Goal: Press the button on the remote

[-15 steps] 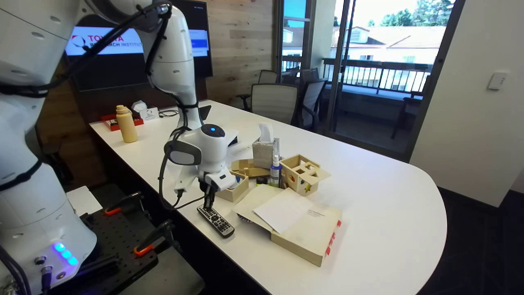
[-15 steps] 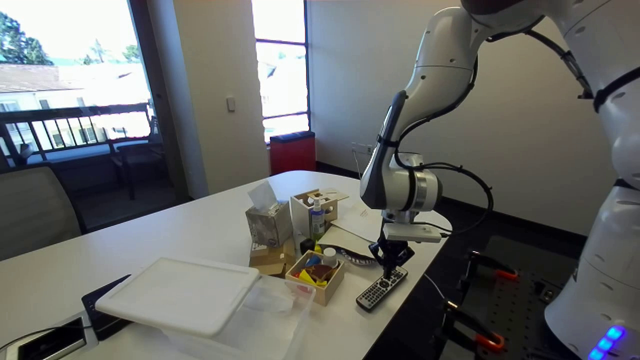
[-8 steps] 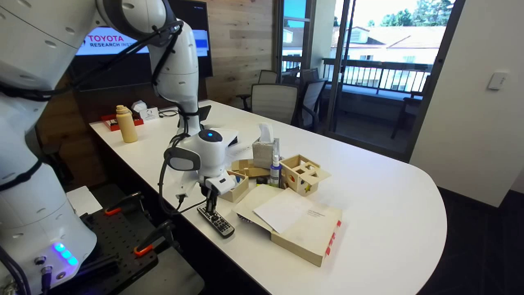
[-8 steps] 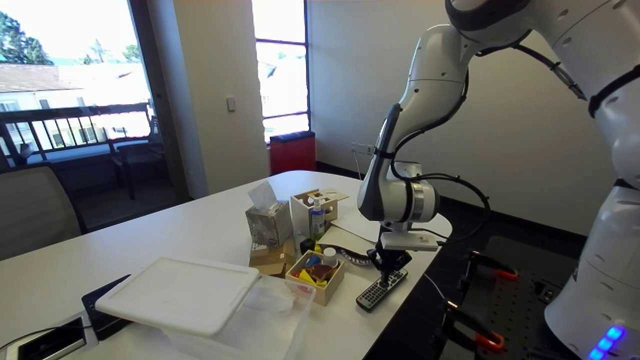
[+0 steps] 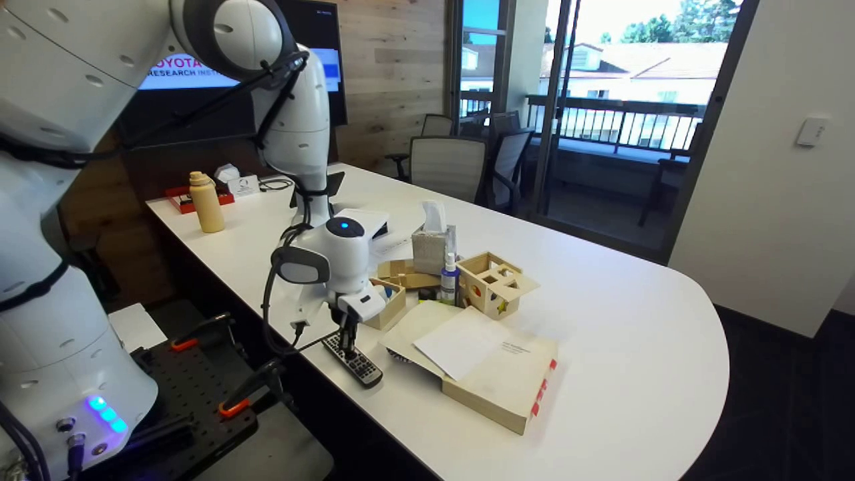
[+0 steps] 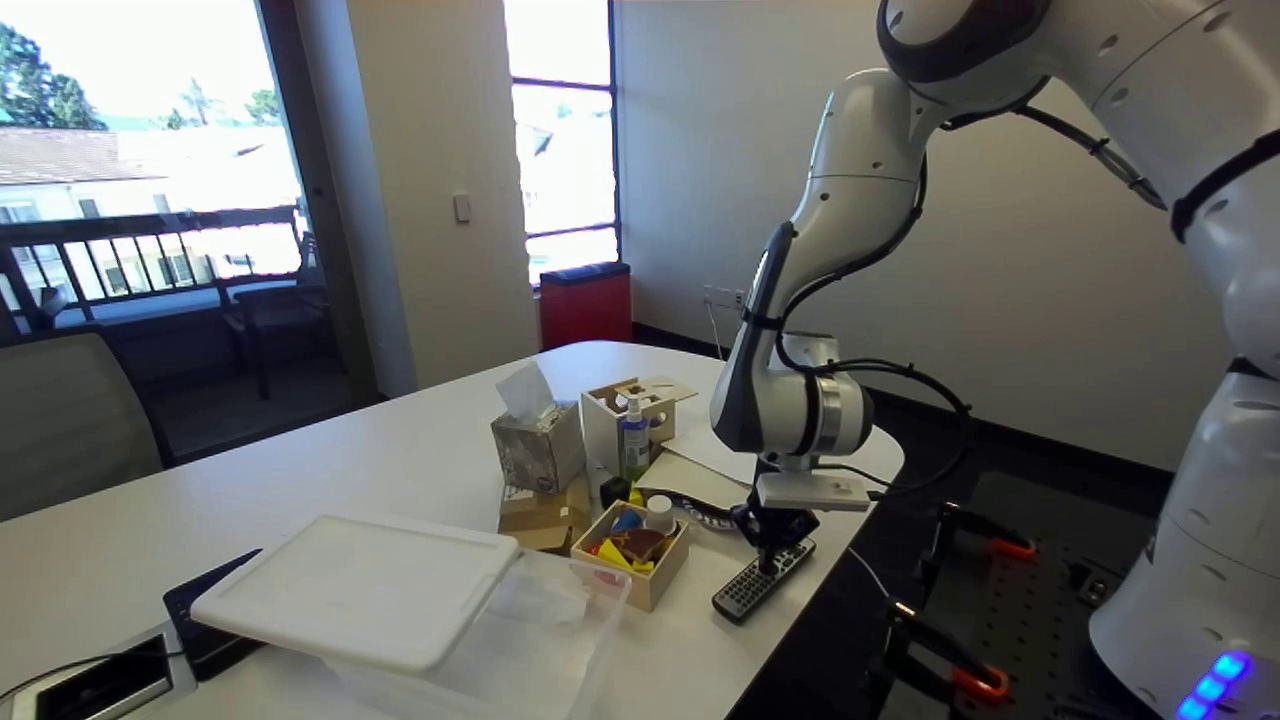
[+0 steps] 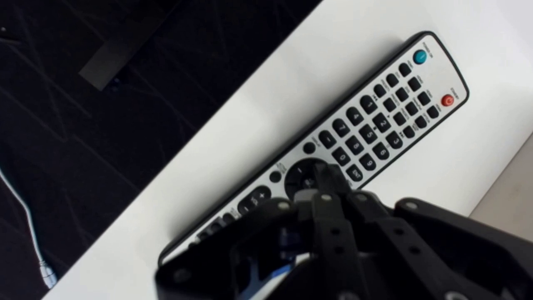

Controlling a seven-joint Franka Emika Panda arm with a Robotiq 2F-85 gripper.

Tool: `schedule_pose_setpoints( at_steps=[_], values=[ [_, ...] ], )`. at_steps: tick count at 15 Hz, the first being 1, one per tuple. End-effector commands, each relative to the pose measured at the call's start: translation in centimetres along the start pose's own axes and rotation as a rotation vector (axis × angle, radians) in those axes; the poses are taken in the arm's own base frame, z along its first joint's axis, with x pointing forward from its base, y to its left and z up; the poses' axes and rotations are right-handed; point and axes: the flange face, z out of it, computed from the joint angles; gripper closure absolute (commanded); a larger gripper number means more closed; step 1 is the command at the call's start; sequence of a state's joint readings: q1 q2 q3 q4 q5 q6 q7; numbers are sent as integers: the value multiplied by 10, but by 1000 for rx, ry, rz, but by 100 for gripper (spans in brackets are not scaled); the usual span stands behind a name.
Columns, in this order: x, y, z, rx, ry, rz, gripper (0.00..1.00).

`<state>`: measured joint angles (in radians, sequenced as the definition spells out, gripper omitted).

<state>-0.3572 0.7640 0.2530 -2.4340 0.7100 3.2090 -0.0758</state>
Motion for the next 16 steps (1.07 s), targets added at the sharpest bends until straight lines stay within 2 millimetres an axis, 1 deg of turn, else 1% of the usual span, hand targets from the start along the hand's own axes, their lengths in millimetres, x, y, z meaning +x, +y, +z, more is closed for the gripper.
schedule_pose_setpoints(
  at_steps=[1,7,12,16],
  values=[
    [4,1,3,-6,24,-1,100],
    [2,3,10,-21,22,-6,100],
    [-3,4,20,-34,10,-13,100],
    [-2,2,17,-31,15,-15,100]
  ],
)
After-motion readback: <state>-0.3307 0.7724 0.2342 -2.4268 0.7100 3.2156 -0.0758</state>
